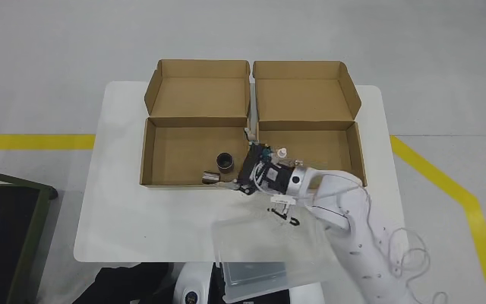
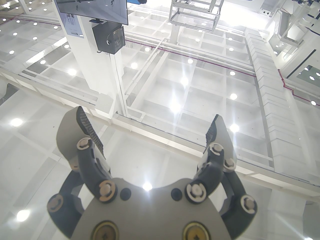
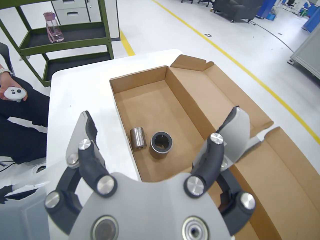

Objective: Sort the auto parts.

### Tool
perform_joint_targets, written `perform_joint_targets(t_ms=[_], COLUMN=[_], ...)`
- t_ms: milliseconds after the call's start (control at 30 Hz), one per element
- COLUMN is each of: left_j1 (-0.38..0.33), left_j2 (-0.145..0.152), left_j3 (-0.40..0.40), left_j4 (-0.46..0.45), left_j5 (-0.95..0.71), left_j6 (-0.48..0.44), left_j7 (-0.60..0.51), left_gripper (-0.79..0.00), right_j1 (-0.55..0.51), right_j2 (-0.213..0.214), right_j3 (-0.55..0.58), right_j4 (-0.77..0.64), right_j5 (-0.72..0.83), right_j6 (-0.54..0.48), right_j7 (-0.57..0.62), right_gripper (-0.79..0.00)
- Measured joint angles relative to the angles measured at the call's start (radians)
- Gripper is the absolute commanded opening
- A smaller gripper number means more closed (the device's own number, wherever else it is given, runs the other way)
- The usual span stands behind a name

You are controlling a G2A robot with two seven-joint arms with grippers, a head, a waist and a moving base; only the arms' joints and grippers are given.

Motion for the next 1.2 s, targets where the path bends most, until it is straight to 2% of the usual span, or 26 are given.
perform_joint_targets(t_ms=[400,900,1200], left_j1=[0.0,0.0,0.0], left_j2=[0.0,0.0,0.0], left_j3=[0.0,0.0,0.0], left_j4=[0.0,0.0,0.0], left_j5=[0.0,0.0,0.0], left_j6=[0.0,0.0,0.0], left_j7=[0.0,0.0,0.0], left_gripper=[0.0,0.0,0.0], right_j1=[-0.232,-0.496,-0.59], right_j2=[0.051,0.079,0.091], right_j3=[0.308,0.549,0.696], right_j4=[-0.087,-0.113,-0.125], right_j5=[-0.046,-0.069,-0.047], right_j6=[-0.031,0.01,0.021], right_j7=[-0.182,-0.433,-0.505], right_gripper=[0.0,0.0,0.0])
